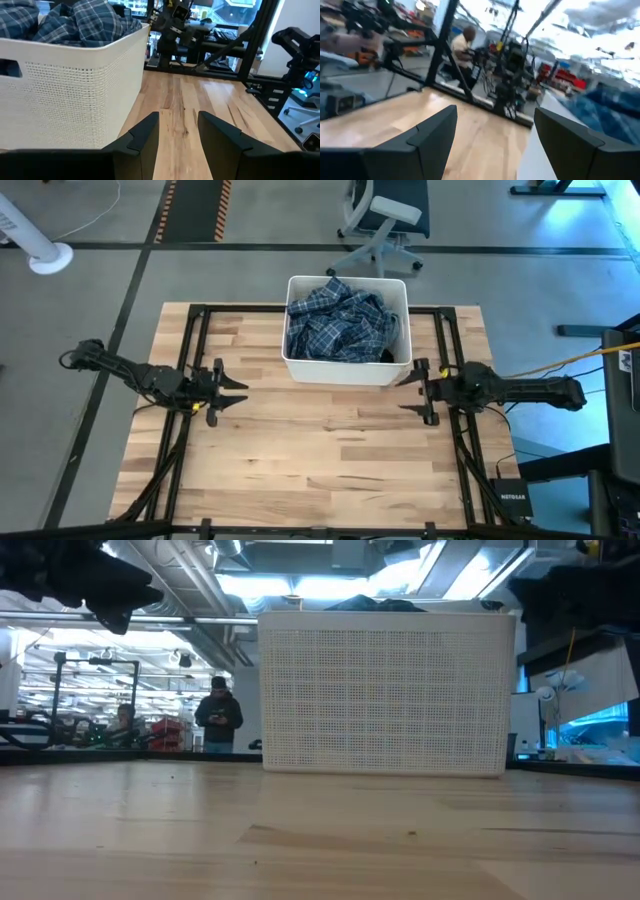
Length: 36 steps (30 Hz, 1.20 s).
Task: Sort clothes
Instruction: Return to Home Position
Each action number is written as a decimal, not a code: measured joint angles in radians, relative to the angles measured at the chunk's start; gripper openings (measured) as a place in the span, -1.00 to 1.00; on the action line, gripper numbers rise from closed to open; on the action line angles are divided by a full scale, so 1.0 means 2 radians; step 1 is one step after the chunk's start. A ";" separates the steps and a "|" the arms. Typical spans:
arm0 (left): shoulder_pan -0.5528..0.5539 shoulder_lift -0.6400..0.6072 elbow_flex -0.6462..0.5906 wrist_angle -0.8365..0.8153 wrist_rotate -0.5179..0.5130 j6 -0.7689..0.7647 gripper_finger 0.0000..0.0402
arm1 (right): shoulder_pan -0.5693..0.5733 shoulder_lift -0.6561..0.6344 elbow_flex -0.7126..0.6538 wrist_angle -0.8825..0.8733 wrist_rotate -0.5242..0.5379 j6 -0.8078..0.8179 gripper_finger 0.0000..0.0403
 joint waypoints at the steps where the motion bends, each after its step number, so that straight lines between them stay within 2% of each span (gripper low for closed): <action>1: 0.000 -0.004 -0.003 0.000 0.000 -0.001 -0.35 | 0.000 -0.001 0.000 -0.007 0.007 -0.001 0.42; 7: 0.000 -0.014 -0.010 0.000 0.000 0.003 -0.35 | 0.000 -0.001 0.000 -0.026 0.093 -0.031 0.42; 14: 0.000 -0.023 -0.011 -0.026 0.000 0.010 -0.35 | 0.000 -0.001 0.000 -0.104 0.164 -0.036 0.42; 23: 0.000 -0.081 -0.020 -0.058 0.001 0.021 -0.35 | 0.000 0.000 0.000 -0.114 0.175 -0.035 0.42; 29: 0.001 -0.141 -0.069 -0.050 0.078 0.019 -0.35 | 0.000 0.001 0.000 -0.122 0.175 -0.036 0.42; 36: 0.030 -0.149 -0.077 -0.021 0.077 0.075 -0.35 | -0.001 0.001 0.000 -0.122 0.175 -0.039 0.42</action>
